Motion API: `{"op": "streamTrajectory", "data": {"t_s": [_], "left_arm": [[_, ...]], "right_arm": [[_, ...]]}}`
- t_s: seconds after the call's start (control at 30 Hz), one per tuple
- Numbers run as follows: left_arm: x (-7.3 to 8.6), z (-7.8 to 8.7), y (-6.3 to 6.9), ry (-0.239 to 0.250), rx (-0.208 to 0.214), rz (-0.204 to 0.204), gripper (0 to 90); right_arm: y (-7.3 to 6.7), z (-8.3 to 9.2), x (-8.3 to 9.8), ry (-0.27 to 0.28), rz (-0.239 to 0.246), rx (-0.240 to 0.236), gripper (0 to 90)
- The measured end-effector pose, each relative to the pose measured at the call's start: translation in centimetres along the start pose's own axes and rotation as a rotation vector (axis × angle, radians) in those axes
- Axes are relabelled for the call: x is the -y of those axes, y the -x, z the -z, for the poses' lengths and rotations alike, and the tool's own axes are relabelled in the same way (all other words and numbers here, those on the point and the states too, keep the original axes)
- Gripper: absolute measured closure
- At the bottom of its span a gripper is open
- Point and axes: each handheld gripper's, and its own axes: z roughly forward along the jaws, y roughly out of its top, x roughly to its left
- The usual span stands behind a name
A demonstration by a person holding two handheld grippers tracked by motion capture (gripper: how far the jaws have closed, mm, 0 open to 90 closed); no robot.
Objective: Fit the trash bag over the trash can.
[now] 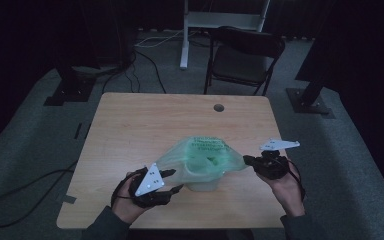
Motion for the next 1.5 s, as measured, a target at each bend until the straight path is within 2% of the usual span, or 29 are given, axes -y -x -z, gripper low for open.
{"op": "streamTrajectory", "data": {"t_s": [0.03, 0.1, 0.13, 0.23, 0.33, 0.47, 0.57, 0.63, 0.67, 0.77, 0.8, 0.87, 0.9, 0.93, 1.13, 1.2, 1.37, 1.5], "left_arm": [[0.0, 0.0, 0.0, 0.0, 0.0, 0.0, 50.1], [-0.1, -1.2, 0.8, -0.036, -0.016, -0.035, 50.1], [-0.1, -1.2, 0.8, -0.036, -0.016, -0.035, 50.2], [-0.5, -2.1, 1.1, -0.044, -0.021, -0.048, 52.3], [-0.7, -2.3, 1.1, -0.04, -0.033, -0.044, 57.0], [-0.8, -2.4, 0.9, -0.044, -0.038, -0.03, 64.6], [-0.9, -2.7, 1.0, -0.054, -0.036, -0.028, 69.4], [-0.9, -2.8, 1.0, -0.057, -0.035, -0.028, 73.5], [-0.9, -3.0, 1.0, -0.073, -0.039, -0.034, 76.7], [-0.9, -3.1, 1.1, -0.082, -0.044, -0.036, 88.1], [-0.9, -3.1, 1.0, -0.087, -0.041, -0.036, 90.0], [-0.9, -2.7, 0.9, -0.085, -0.047, -0.04, 90.0], [-0.9, -2.7, 0.9, -0.085, -0.047, -0.04, 90.0], [-0.8, -2.1, 0.7, -0.073, -0.066, -0.04, 90.0], [-0.7, -0.7, 0.0, -0.059, -0.11, -0.038, 90.0], [-0.5, -0.5, -0.1, -0.058, -0.108, -0.035, 90.0], [0.8, 1.2, -1.0, -0.04, -0.107, 0.024, 90.0], [1.5, 1.8, -1.4, -0.04, -0.109, 0.05, 90.0]], "right_arm": [[0.0, 0.0, 0.0, 0.0, 0.0, 0.0, 90.0], [-0.1, 0.0, 0.0, 0.001, 0.001, -0.001, 90.0], [-0.1, 0.0, 0.0, 0.001, 0.001, -0.001, 90.0], [-0.4, 0.4, 0.0, 0.03, 0.011, -0.064, 77.3], [-1.0, 1.0, 0.0, 0.064, 0.055, -0.127, 67.3], [-1.7, 1.6, 0.0, 0.082, 0.11, -0.189, 60.1], [-2.3, 1.4, 0.1, 0.074, 0.154, -0.207, 56.2], [-2.5, 1.1, 0.1, 0.063, 0.172, -0.204, 56.0], [-2.7, 0.6, 0.2, 0.041, 0.199, -0.198, 55.8], [-2.9, 0.0, 0.2, 0.007, 0.221, -0.164, 68.7], [-2.9, -0.1, 0.1, -0.004, 0.223, -0.159, 76.5], [-2.7, 0.0, 0.0, -0.011, 0.225, -0.152, 86.4], [-2.7, 0.0, 0.0, -0.011, 0.225, -0.152, 86.4], [-2.5, 0.3, -0.1, -0.01, 0.224, -0.143, 90.0], [-2.2, 1.6, -0.2, 0.007, 0.221, -0.135, 90.0], [-2.1, 1.7, -0.3, 0.012, 0.214, -0.133, 90.0], [-0.9, 2.9, -0.1, 0.043, 0.17, -0.109, 90.0], [-0.2, 3.6, 0.2, 0.044, 0.151, -0.086, 90.0]]}}
